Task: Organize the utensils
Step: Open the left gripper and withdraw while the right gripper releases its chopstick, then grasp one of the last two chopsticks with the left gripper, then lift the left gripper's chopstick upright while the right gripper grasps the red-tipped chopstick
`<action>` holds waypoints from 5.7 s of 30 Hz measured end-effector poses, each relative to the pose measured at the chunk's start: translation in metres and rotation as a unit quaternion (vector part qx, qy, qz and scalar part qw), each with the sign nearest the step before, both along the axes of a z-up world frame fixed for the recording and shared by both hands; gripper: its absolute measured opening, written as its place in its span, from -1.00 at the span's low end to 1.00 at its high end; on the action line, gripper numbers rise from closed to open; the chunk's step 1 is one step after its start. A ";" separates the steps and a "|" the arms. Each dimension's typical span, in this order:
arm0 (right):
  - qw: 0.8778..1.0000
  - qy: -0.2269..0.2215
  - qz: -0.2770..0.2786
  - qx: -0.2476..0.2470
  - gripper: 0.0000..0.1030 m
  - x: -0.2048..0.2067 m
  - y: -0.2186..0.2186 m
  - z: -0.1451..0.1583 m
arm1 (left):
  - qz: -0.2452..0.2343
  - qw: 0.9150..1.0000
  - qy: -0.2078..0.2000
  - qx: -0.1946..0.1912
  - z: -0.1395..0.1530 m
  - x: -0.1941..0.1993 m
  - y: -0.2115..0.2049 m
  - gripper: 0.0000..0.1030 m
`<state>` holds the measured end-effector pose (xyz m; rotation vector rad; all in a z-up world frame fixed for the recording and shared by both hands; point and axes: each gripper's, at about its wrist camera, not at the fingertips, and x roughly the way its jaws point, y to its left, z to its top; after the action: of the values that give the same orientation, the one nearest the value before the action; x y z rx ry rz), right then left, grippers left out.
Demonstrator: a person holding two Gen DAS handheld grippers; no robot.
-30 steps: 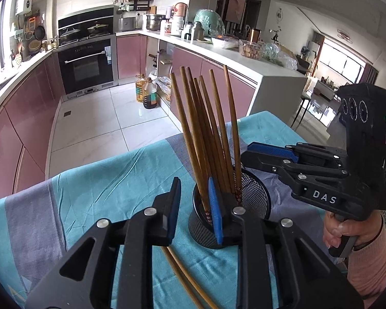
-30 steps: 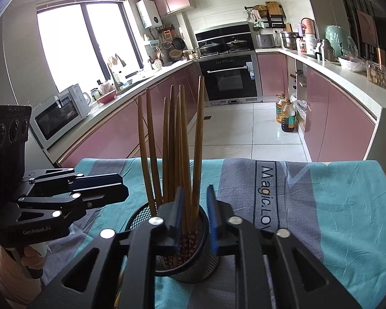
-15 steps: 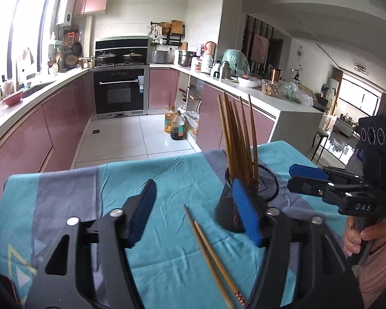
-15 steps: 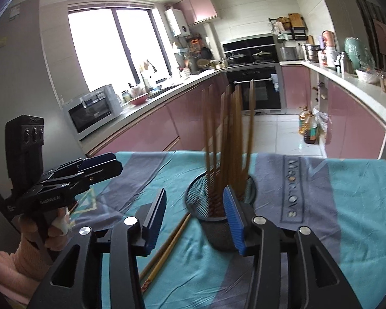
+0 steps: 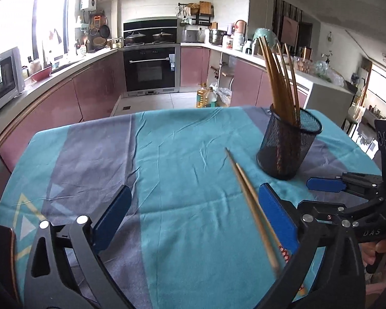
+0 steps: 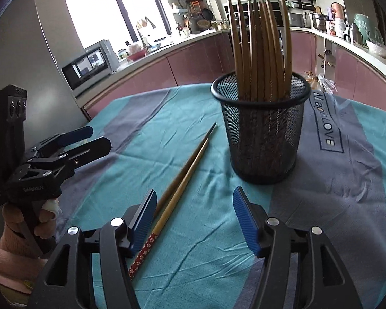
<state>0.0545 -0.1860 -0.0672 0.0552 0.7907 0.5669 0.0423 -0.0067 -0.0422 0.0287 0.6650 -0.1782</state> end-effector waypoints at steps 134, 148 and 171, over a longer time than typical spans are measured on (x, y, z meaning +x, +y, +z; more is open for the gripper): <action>0.999 0.017 -0.011 0.026 -0.89 0.023 0.001 0.003 | -0.080 0.990 0.107 -0.045 -0.041 0.032 -0.050 -0.85; 0.999 -0.013 -0.007 0.047 -0.89 0.011 -0.008 0.025 | -0.081 0.991 0.083 -0.068 -0.018 0.019 -0.042 -0.85; 0.998 -0.037 -0.013 0.057 -0.89 0.004 -0.014 0.039 | -0.092 0.991 0.050 -0.086 0.008 0.005 -0.039 -0.85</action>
<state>0.0583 -0.1997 -0.0278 0.1497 0.6847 0.5861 0.0476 -0.0459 -0.0344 -0.0852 0.7443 -0.4154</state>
